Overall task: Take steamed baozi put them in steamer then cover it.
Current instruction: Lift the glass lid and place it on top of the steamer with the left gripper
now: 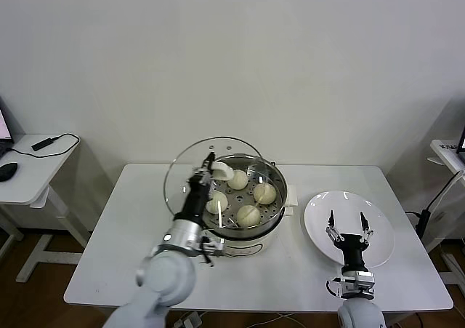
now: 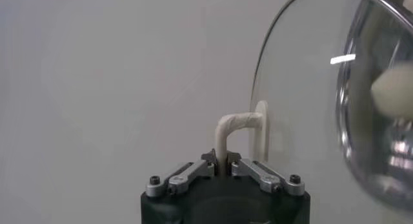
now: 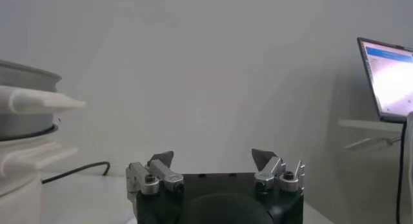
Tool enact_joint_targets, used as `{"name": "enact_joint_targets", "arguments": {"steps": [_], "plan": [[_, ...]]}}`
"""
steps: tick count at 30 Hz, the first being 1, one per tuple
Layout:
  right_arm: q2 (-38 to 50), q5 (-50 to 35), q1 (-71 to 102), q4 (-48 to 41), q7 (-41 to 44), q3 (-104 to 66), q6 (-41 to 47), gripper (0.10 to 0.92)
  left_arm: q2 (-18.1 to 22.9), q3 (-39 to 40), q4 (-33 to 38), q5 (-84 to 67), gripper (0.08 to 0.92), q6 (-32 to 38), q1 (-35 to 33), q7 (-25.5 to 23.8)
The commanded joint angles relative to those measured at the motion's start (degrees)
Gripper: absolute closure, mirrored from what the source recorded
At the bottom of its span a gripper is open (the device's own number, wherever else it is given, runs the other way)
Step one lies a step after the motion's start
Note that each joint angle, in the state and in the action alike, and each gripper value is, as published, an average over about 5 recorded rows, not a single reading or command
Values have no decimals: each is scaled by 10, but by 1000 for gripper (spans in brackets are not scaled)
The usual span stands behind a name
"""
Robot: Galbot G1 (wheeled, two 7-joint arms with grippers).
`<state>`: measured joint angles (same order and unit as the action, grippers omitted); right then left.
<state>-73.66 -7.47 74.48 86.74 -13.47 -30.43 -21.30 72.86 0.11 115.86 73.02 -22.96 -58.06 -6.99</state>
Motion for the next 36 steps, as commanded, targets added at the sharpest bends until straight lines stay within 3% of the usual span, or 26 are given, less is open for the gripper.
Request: {"name": "enact_joint_targets", "arguments": {"steps": [1, 17, 36], "plan": [[-4, 3, -6, -14, -1, 0, 5, 203, 72, 101, -86, 88, 803, -68, 84, -69], [-7, 5, -18, -28, 1, 4, 9, 203, 115, 97, -165, 128, 803, -81, 105, -86], [-7, 5, -22, -30, 2, 3, 7, 203, 141, 75, -196, 152, 803, -78, 93, -92]]}}
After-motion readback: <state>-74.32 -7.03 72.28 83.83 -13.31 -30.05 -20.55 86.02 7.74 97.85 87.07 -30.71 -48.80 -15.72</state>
